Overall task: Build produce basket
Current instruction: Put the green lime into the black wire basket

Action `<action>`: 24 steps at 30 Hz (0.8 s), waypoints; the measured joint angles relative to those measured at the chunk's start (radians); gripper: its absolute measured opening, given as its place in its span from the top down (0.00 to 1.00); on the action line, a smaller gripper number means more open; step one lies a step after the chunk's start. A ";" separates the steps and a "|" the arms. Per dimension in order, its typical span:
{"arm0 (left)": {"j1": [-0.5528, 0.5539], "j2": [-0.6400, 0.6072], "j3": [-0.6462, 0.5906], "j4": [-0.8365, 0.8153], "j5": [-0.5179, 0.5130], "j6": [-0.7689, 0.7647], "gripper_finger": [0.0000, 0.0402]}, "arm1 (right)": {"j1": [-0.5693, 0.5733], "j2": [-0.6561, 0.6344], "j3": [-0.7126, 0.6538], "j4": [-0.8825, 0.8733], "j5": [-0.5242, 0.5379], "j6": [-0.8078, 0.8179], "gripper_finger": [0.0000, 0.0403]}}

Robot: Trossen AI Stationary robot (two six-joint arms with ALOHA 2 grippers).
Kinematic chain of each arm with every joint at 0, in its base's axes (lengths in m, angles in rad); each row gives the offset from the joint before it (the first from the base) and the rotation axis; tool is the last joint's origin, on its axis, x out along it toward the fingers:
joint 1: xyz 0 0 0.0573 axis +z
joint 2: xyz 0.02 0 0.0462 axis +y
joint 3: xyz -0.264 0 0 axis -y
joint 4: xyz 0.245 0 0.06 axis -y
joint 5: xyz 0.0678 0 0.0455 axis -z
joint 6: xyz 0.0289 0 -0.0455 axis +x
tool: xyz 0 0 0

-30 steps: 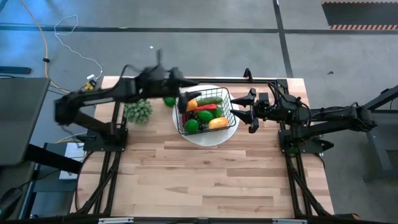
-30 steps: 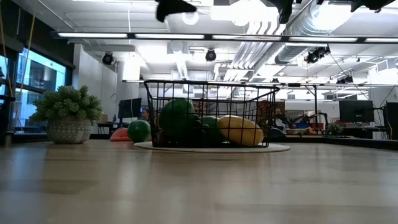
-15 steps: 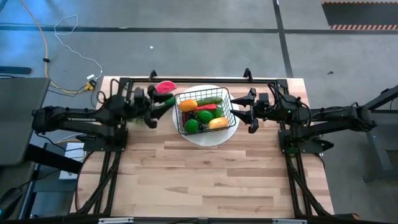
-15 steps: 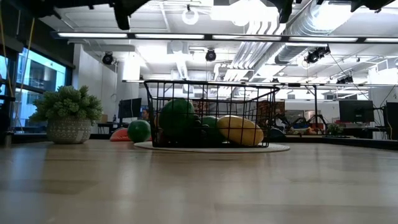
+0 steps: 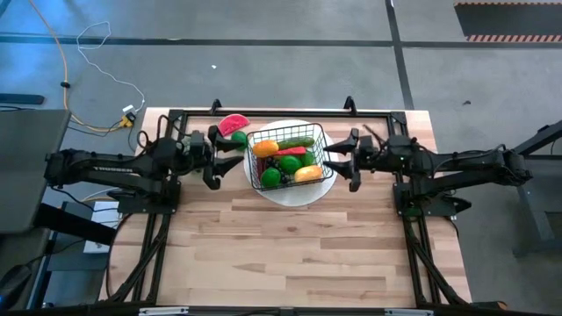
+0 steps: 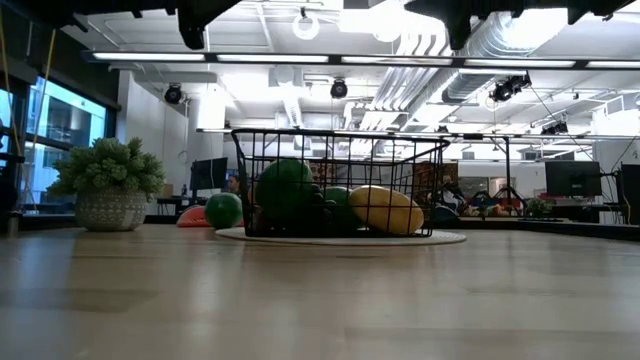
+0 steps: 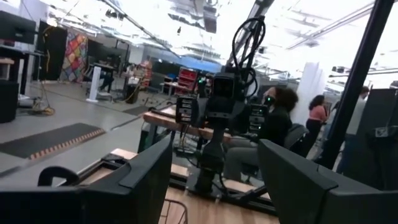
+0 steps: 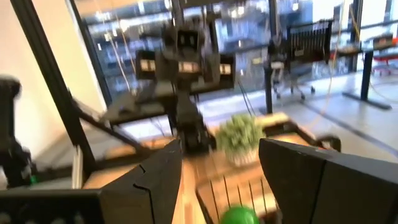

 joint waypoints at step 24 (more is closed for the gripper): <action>0.000 0.000 0.000 -0.033 0.004 -0.199 0.44 | 0.000 0.000 0.000 -0.059 0.000 0.005 0.51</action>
